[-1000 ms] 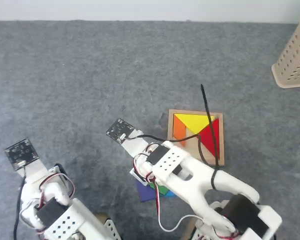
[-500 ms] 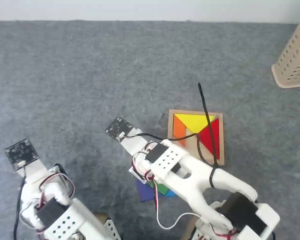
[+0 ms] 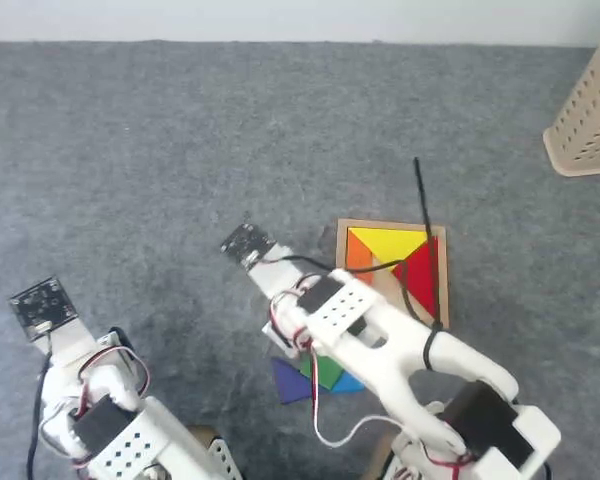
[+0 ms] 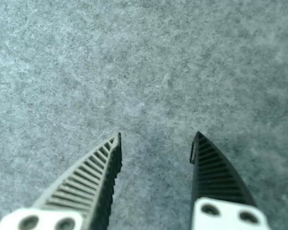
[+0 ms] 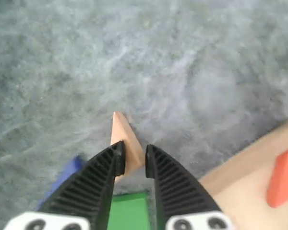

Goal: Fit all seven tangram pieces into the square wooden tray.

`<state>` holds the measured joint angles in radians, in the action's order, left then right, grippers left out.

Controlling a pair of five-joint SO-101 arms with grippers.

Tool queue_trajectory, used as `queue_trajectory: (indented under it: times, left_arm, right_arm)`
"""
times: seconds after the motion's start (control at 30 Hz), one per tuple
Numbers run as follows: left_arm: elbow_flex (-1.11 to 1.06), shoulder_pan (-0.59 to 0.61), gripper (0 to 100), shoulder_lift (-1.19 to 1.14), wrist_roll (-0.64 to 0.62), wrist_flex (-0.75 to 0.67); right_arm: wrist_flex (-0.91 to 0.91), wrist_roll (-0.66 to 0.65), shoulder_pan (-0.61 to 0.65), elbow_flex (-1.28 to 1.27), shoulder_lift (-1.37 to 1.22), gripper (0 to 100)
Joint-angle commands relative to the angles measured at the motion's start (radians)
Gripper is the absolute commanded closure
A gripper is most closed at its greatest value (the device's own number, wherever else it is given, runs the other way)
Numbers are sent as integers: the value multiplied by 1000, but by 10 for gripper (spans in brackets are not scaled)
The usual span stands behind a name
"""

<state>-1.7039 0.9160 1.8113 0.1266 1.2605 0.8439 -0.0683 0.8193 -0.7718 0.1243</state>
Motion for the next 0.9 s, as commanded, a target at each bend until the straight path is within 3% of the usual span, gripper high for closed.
queue_trajectory:
  times: [0.0, 0.67, 0.73, 0.87]
  left_arm:
    - [19, -2, 775, 11, -9, 3]
    - [19, -2, 775, 11, -9, 3]
    - [19, -2, 775, 11, -9, 3]
    - [19, -2, 775, 11, -9, 3]
  right_arm:
    - [41, 9, -97, 38, -12, 993]
    - [194, 2, -360, 44, 334, 993]
    - [196, 3, -355, 44, 332, 992]
    - [209, 12, -205, 44, 302, 937]
